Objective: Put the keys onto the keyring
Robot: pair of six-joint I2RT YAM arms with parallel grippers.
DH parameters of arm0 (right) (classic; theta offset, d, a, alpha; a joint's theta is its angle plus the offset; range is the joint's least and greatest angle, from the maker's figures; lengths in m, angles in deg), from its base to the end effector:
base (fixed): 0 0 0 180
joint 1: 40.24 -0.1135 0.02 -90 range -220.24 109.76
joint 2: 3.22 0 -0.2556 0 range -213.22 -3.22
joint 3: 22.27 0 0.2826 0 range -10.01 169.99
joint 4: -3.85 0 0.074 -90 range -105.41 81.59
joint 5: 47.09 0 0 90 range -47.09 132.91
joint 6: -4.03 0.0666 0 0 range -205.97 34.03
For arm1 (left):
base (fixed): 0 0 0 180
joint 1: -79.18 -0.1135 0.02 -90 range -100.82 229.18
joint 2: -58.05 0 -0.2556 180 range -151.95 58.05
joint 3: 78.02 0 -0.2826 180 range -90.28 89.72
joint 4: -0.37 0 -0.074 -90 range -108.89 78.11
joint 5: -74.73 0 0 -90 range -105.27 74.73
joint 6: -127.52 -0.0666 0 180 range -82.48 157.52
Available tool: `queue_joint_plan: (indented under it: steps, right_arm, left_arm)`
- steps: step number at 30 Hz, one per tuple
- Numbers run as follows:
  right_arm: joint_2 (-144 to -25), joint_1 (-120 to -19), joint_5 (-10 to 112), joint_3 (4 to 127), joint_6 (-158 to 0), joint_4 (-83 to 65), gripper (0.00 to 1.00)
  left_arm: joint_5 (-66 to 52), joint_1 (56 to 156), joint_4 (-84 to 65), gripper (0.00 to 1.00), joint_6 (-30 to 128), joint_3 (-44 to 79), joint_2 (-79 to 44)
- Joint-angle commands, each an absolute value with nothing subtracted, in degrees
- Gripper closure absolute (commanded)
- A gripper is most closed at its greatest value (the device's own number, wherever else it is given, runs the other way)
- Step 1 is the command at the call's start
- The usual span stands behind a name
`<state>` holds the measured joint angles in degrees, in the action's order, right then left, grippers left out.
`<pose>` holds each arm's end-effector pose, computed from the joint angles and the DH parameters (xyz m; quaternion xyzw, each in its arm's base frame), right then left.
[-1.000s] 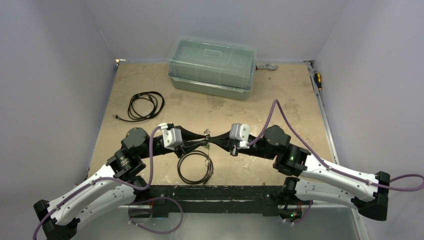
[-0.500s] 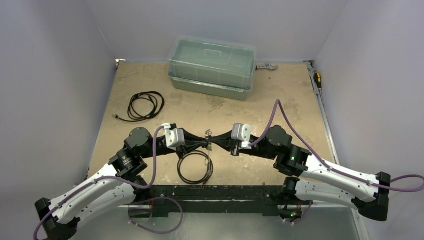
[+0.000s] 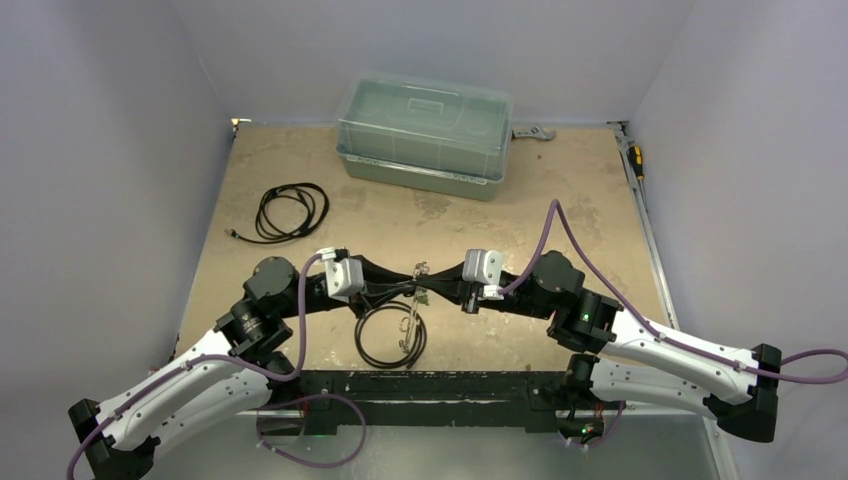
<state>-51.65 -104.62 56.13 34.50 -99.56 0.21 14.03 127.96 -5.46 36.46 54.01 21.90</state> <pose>0.1023 0.2486 0.3571 -0.4892 0.4699 0.3838 0.6266 0.1215 -0.1881 0.3359 0.4432 0.5080 -0.4456 0.5890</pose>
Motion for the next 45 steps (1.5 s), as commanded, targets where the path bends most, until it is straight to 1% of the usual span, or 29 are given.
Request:
queue_joint_plan:
  steps: [1, 4, 8, 11, 12, 15, 17, 19, 26, 28, 31, 40, 45]
  right_arm:
    - [-51.39, -104.67, 57.33, 35.08, -100.3, 4.26, 1.0]
    - [-51.39, -104.66, 57.41, 35.09, -100.3, 4.25, 1.0]
    - [-51.3, -104.66, 57.59, 35.07, -100.21, 4.42, 1.0]
    - [-51.21, -104.66, 57.2, 35.06, -99.76, 4.65, 1.0]
    - [-51.15, -104.66, 56.93, 34.96, -99.51, 4.87, 0.97]
    - [-50.98, -104.69, 55.96, 34.83, -99.16, 4.99, 0.74]
    - [-51.01, -104.67, 55.56, 34.81, -99.12, 5.01, 0.65]
    - [-51.31, -104.66, 55.25, 35.02, -99.07, 4.74, 0.6]
    - [-55.25, -104.72, 57.68, 37.72, -100.46, 0.6, 0.5]
    - [-56.98, -104.67, 58.53, 38.64, -101.06, -0.78, 0.49]
    - [-58.79, -104.66, 58.73, 39.78, -101.52, -2.25, 0.49]
    - [-60.86, -104.66, 60.22, 41.02, -101.88, -3.29, 0.65]
    - [-63.07, -104.69, 60.67, 42.13, -102.13, -4.74, 0.66]
  left_arm:
    - [14.56, 128.12, -2.71, 0.9, 37.02, 54.64, 21.72]
    - [14.95, 128.07, -2.67, 1.0, 37.05, 54.5, 21.29]
    - [15.67, 128.06, -4.15, 1.0, 36.41, 53.74, 21.18]
    - [15.07, 128.11, -10.17, 1.0, 31.8, 51.37, 21.48]
    - [14.53, 128.08, -13.8, 1.0, 29.76, 50.2, 21.42]
    - [13.75, 128.05, -21.74, 1.0, 24.8, 47.14, 20.9]
    - [13.7, 128.08, -25.21, 1.0, 22.56, 45.45, 20.87]
    - [13.25, 128.07, -28.31, 1.0, 20.89, 43.7, 20.79]
    - [11.88, 128.09, -37.94, 1.0, 16.89, 38.51, 19.41]
    - [11.2, 128.05, -40.18, 1.0, 16.29, 37.24, 18.85]
    - [11.39, 128.14, -42.23, 1.0, 15.84, 36.52, 18.29]
    - [13.73, 128.09, -41.76, 1.0, 16.02, 37.53, 18.18]
    - [14.09, 128.09, -41.49, 1.0, 16.15, 37.55, 17.65]
